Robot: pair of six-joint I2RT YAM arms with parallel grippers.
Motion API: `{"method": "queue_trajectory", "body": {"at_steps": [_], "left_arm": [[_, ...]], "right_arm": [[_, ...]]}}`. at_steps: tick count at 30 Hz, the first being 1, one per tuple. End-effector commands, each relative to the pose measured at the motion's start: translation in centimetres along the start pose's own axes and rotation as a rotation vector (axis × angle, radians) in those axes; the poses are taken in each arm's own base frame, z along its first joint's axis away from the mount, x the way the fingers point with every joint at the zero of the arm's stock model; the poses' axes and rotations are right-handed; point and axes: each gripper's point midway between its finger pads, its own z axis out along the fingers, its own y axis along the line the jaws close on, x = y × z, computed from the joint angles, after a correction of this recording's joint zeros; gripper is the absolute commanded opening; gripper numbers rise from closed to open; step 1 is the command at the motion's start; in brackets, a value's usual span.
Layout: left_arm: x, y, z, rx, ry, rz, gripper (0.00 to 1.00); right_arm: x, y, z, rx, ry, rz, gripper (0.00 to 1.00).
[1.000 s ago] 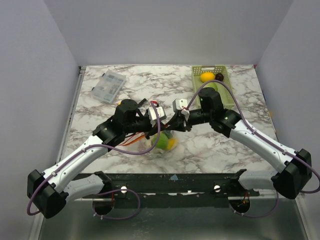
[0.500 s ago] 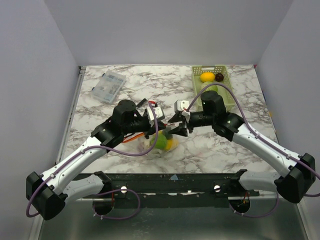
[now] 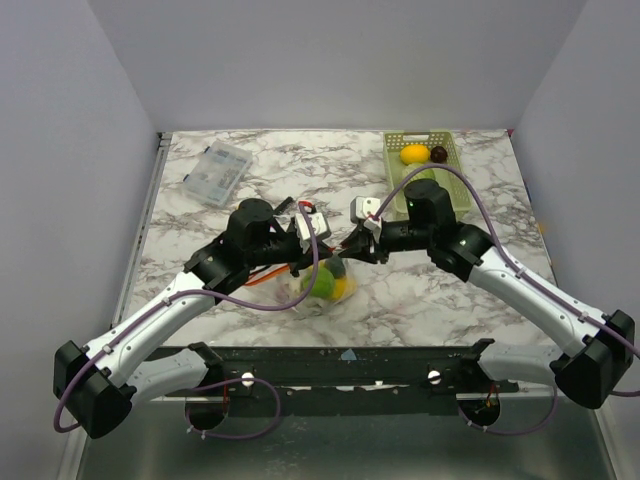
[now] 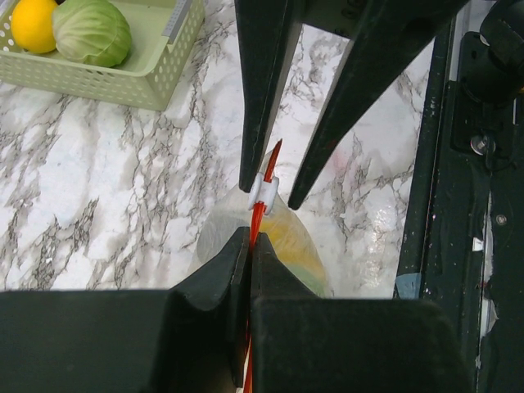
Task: Place the food in the zip-top bag and seal the zipper
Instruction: Zip the zipper food storage bag at the center of the board.
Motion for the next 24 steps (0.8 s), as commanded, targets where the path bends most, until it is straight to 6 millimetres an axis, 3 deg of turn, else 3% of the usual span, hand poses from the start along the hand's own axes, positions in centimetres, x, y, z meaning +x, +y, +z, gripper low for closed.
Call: {"method": "queue_trajectory", "body": {"at_steps": [1,6,10,21,24], "left_arm": [[-2.0,0.2,-0.2,0.001,-0.06,0.051,0.0],[-1.9,-0.1,-0.2,0.012,-0.06,0.055,0.0],[-2.0,-0.2,-0.2,0.022,-0.061,0.06,0.0],[-2.4,-0.3,-0.5,0.022,-0.07,0.071,0.0],[-2.2,-0.3,-0.5,0.015,-0.067,0.068,0.0]], "right_arm": [[-0.7,-0.1,0.2,-0.017,-0.004,-0.014,0.21],[-1.1,-0.1,0.5,-0.031,-0.021,-0.023,0.13],[-1.1,0.1,1.0,-0.064,-0.03,-0.014,0.13],[-1.0,0.9,3.2,-0.166,-0.044,0.028,0.18],[-1.0,0.3,3.1,-0.126,-0.033,0.047,0.27]]}}
